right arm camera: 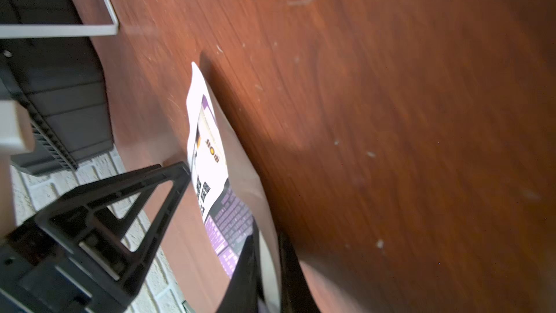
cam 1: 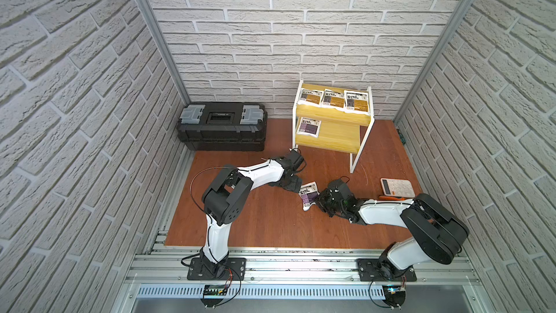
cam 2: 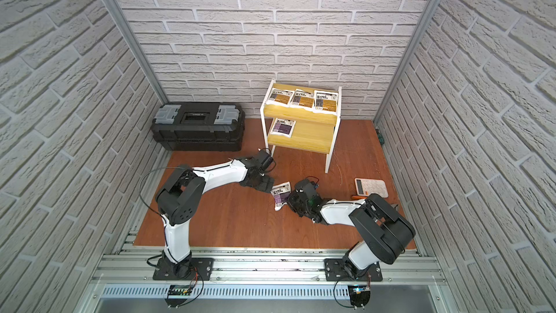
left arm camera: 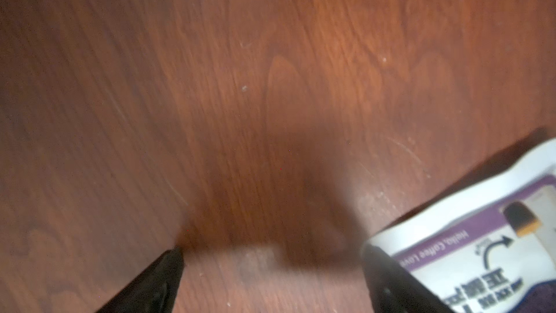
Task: Place the bagged coffee beans on the shelf by color
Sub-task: Pick up the bagged coffee beans at the center of the board.
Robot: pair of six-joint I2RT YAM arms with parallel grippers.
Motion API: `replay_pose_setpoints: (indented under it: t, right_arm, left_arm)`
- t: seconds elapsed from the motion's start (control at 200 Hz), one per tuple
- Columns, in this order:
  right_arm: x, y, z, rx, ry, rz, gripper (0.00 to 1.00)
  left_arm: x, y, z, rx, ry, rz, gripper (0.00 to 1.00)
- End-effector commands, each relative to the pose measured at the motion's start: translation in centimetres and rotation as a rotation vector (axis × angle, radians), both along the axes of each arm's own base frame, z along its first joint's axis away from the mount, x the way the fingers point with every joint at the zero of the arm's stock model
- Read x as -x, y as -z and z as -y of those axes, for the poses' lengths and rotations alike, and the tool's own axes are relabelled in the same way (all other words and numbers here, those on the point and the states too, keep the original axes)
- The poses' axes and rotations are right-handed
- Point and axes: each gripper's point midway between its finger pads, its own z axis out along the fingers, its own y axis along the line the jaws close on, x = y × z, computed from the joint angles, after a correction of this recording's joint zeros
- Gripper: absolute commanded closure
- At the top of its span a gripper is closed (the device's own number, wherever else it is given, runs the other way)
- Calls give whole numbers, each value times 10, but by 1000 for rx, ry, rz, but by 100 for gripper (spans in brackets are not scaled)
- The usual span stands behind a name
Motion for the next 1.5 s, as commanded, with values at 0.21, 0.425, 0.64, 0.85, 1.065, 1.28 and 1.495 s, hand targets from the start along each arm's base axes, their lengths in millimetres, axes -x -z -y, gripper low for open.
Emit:
replay_pose_setpoints:
  t: [0.21,0.425,0.64,0.85,1.065,1.28,1.495]
  right_arm:
    - [24,-17,13,32,-44,-9,97]
    - [29,-49,21,7,-24,56,98]
    - [30,-77,30,-23,11,133,98]
    - [27,-100,34,-58,45,206,98]
    - [18,-124,34,-95,72,281,98]
    - [5,-151,30,-118,85,350,98]
    - [-8,-173,28,-135,118,411,98]
  left_arm:
    - [9,-49,2,90,-20,29,2]
    - [9,-97,-3,179,-60,92,2]
    - [16,-139,-15,281,-112,150,1]
    - [21,-175,-28,403,-184,211,1]
    - [19,-211,-40,548,-265,289,1]
    - [17,-234,-42,662,-315,333,1]
    - [14,-249,-36,761,-339,358,2]
